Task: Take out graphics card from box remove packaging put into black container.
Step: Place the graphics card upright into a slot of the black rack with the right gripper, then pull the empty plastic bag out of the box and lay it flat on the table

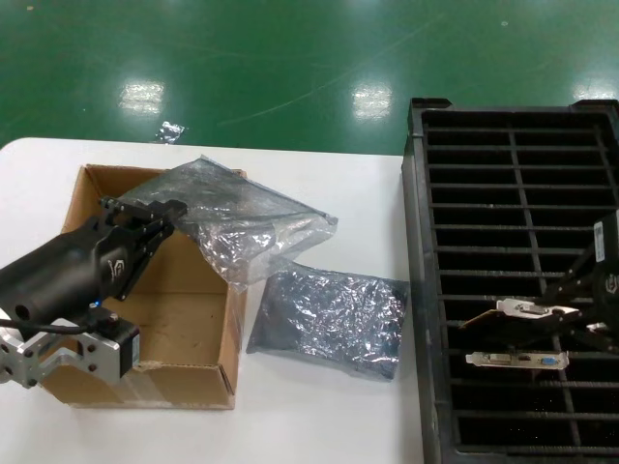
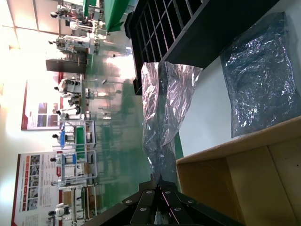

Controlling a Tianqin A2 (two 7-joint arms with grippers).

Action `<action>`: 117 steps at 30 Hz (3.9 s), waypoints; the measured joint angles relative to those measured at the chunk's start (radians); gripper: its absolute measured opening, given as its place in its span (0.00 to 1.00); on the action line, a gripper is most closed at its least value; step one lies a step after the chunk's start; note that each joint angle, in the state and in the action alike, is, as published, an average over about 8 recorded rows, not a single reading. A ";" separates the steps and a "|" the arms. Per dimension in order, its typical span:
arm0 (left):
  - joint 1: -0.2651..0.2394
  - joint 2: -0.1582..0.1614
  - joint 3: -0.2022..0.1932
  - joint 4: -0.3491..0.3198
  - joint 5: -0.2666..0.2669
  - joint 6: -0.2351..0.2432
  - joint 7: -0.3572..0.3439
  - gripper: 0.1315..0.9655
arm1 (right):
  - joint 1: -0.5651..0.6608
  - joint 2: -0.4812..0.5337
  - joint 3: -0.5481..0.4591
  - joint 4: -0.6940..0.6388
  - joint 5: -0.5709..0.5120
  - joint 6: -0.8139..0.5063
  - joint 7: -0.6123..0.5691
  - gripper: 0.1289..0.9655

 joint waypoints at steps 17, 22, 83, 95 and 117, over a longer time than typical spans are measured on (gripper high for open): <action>0.000 0.000 0.000 0.000 0.000 0.000 0.000 0.01 | -0.005 -0.031 -0.008 -0.034 -0.040 0.017 -0.039 0.07; 0.000 0.000 0.000 0.000 0.000 0.000 0.000 0.01 | -0.010 -0.047 -0.014 -0.052 -0.062 0.037 -0.050 0.07; -0.011 0.058 -0.004 -0.016 0.083 0.035 -0.034 0.01 | -0.941 -0.013 0.889 0.113 0.474 0.700 -0.030 0.95; -0.074 0.333 0.107 0.013 0.351 0.156 -0.101 0.01 | -0.982 0.005 0.929 0.112 0.532 0.692 -0.108 1.00; -0.158 0.657 0.150 0.343 0.686 0.028 0.023 0.01 | -0.992 0.025 0.910 0.113 0.547 0.721 -0.103 1.00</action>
